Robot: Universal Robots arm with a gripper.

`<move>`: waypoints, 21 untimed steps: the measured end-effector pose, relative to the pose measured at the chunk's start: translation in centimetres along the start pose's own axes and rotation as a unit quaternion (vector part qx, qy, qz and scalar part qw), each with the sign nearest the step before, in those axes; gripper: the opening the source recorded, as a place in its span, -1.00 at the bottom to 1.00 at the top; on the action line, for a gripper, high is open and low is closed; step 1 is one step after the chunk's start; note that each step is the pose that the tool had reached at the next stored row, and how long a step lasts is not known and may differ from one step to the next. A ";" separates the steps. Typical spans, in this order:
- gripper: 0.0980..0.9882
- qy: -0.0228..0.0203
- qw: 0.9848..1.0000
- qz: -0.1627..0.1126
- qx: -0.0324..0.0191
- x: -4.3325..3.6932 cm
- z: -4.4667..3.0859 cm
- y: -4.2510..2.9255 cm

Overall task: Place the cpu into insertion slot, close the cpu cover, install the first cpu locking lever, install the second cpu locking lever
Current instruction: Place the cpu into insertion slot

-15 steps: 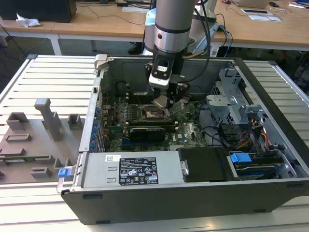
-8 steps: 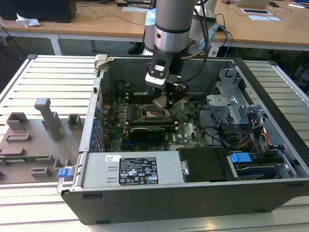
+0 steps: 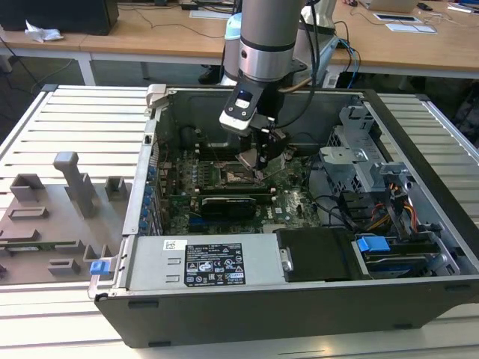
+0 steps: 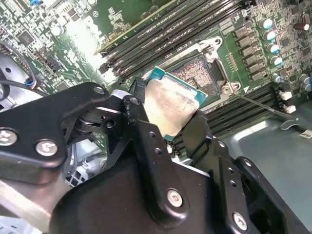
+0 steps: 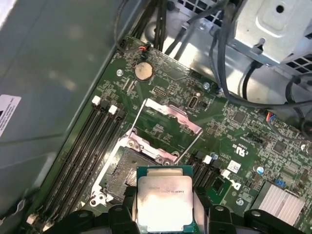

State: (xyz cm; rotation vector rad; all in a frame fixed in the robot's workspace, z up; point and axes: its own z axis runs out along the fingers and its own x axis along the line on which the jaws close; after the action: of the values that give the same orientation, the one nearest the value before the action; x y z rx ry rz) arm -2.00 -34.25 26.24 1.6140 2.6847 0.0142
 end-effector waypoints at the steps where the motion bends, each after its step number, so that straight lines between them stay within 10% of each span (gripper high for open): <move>1: 0.00 0.000 1.000 0.007 0.000 0.00 0.01 0.00; 21: 0.00 -0.007 0.993 0.119 0.003 0.00 0.04 0.01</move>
State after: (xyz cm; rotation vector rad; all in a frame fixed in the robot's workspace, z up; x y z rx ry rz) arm -1.99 -34.25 26.20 1.9166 2.4686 -0.0044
